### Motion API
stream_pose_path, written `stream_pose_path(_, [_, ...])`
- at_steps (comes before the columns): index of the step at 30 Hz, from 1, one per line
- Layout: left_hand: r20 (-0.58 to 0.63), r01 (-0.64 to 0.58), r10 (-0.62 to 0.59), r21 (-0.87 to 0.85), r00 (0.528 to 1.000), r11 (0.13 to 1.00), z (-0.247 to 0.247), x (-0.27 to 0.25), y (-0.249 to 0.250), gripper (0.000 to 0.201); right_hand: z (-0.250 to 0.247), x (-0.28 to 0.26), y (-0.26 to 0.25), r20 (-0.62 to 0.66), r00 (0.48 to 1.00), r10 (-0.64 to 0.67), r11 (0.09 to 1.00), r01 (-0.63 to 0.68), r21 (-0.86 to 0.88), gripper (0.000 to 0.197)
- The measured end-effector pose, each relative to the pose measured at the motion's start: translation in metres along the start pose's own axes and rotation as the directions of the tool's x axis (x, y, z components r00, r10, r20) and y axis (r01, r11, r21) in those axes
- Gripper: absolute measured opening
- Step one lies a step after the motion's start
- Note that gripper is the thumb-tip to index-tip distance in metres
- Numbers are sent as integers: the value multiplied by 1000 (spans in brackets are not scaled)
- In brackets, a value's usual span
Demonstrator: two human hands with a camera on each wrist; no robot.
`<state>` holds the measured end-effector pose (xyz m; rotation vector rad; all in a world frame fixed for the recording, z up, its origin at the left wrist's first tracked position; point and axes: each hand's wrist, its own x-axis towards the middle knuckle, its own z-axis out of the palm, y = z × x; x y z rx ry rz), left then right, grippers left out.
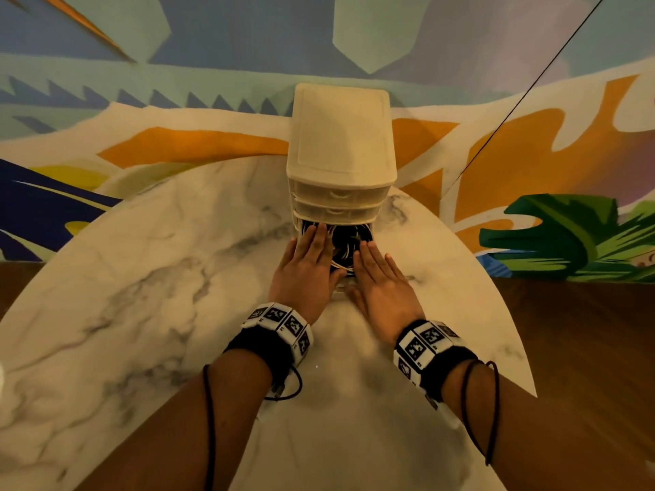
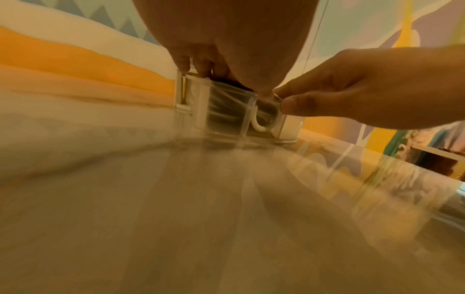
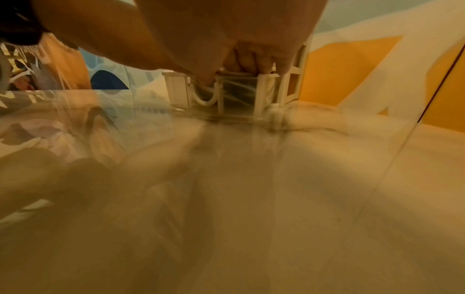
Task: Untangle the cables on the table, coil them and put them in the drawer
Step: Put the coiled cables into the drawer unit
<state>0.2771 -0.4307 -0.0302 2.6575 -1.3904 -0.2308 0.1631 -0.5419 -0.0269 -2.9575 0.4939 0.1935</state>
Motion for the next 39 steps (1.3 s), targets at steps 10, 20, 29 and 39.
stream_pose_path(10, [-164,26,-43,-104,986,994,-11,11,2,33,-18,32,-7,65,997,40,999,-40,-3,58])
stream_pose_path(20, [-206,-42,62,100,977,994,-18,22,-21,37,-14,44,4,-248,962,115,977,-64,205,33])
stream_pose_path(29, [-170,188,-256,-337,952,922,5,9,-15,21,5,37,18,-28,965,262,851,-217,479,26])
stream_pose_path(39, [9,209,-226,-415,974,885,-10,26,-12,23,-16,52,17,109,938,330,740,-329,587,39])
